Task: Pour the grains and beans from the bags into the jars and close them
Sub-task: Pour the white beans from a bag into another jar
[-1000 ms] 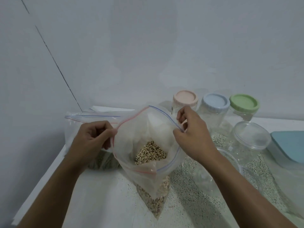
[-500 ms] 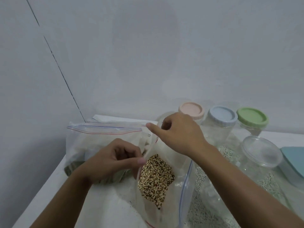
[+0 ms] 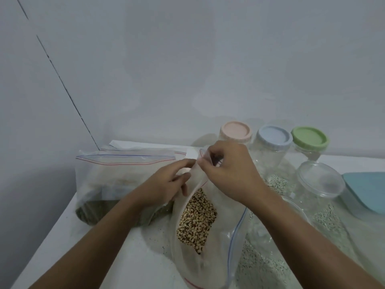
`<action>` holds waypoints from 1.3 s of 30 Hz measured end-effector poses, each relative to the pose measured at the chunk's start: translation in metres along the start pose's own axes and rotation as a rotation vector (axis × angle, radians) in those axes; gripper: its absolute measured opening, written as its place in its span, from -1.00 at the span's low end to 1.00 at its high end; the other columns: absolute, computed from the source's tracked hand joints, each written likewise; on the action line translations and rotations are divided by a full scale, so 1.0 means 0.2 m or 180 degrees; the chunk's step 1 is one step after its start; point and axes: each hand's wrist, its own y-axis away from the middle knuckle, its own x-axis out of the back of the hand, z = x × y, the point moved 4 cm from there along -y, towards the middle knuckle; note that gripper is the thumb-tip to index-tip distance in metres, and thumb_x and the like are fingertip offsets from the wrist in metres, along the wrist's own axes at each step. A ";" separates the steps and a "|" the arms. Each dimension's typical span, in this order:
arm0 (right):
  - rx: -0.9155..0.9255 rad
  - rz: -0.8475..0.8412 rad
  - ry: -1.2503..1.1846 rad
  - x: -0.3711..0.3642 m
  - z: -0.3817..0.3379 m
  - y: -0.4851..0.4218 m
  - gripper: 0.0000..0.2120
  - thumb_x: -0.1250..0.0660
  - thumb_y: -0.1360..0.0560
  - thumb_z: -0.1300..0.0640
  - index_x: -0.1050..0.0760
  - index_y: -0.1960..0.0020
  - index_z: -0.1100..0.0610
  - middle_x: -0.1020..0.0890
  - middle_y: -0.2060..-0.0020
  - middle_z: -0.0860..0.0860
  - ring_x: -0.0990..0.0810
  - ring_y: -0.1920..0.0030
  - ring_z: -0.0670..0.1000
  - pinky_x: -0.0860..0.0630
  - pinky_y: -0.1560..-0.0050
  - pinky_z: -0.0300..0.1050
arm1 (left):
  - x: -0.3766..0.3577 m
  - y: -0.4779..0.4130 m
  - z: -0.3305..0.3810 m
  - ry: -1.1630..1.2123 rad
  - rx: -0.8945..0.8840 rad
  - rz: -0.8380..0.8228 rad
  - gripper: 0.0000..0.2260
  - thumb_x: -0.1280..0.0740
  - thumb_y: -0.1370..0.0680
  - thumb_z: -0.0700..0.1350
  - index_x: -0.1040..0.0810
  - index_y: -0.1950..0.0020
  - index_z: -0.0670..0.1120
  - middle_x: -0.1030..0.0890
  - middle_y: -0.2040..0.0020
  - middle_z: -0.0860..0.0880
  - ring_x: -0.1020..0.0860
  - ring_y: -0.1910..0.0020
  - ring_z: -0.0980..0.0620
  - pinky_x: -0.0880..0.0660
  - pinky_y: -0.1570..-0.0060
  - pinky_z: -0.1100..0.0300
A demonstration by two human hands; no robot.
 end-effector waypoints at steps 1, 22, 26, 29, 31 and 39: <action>0.0075 0.0037 -0.0031 0.01 0.00 0.01 -0.68 -0.44 -0.50 0.12 -0.48 0.39 0.13 -0.57 0.36 0.02 -0.57 0.29 0.04 -0.54 0.18 0.09 | -0.01 -0.01 0.01 -0.0201 0.0053 -0.0120 -0.73 -0.18 -0.73 -0.06 -0.45 -0.41 0.14 -0.66 0.25 0.05 -0.45 0.45 0.10 -0.42 0.38 0.12; -0.0018 0.0295 -0.1977 0.30 -0.14 0.10 -0.76 -0.44 -0.55 0.20 -0.63 0.29 0.21 -0.60 0.29 0.30 -0.50 0.31 0.03 -0.42 0.30 -0.33 | 0.21 0.00 0.33 -0.0351 -0.0212 0.0149 -0.86 -0.35 -0.65 -0.12 -0.65 0.06 -0.08 -0.46 0.44 0.08 -0.35 0.47 0.11 -0.27 0.34 0.16; 0.0046 0.0345 -0.2062 0.37 -0.20 0.11 -0.75 -0.44 -0.55 0.18 -0.63 0.28 0.24 -0.59 0.28 0.29 -0.46 0.29 0.02 -0.35 0.32 -0.36 | 0.30 0.04 0.44 -0.0634 -0.0504 0.0352 -0.84 -0.34 -0.65 -0.11 -0.67 0.09 0.01 -0.56 0.35 0.15 -0.42 0.36 0.13 -0.35 0.25 0.31; 0.0137 0.0375 -0.2034 0.42 -0.23 0.10 -0.74 -0.44 -0.55 0.16 -0.62 0.30 0.22 -0.60 0.32 0.24 -0.47 0.29 0.00 -0.34 0.29 -0.30 | 0.35 0.07 0.50 -0.0898 -0.0643 0.0502 -0.84 -0.33 -0.65 -0.09 -0.68 0.06 0.04 -0.63 0.14 0.23 -0.50 0.21 0.18 -0.37 0.12 0.30; 0.0164 0.0398 -0.2042 0.43 -0.24 0.09 -0.73 -0.44 -0.56 0.16 -0.63 0.31 0.19 -0.60 0.36 0.17 -0.50 0.29 -0.04 -0.37 0.23 -0.28 | 0.38 0.07 0.50 -0.1003 -0.0675 0.0545 -0.84 -0.31 -0.66 -0.05 -0.67 0.04 0.05 -0.61 0.06 0.29 -0.50 0.08 0.29 -0.32 0.07 0.37; 0.0088 0.0413 -0.2011 0.37 -0.15 0.07 -0.73 -0.43 -0.57 0.17 -0.62 0.31 0.15 -0.61 0.29 0.29 -0.48 0.25 0.09 -0.41 0.04 -0.06 | 0.37 0.01 0.30 -0.1097 -0.0518 -0.0101 -0.76 -0.30 -0.63 0.13 -0.55 -0.13 -0.01 -0.61 -0.11 0.11 -0.54 -0.19 0.14 -0.44 -0.28 0.01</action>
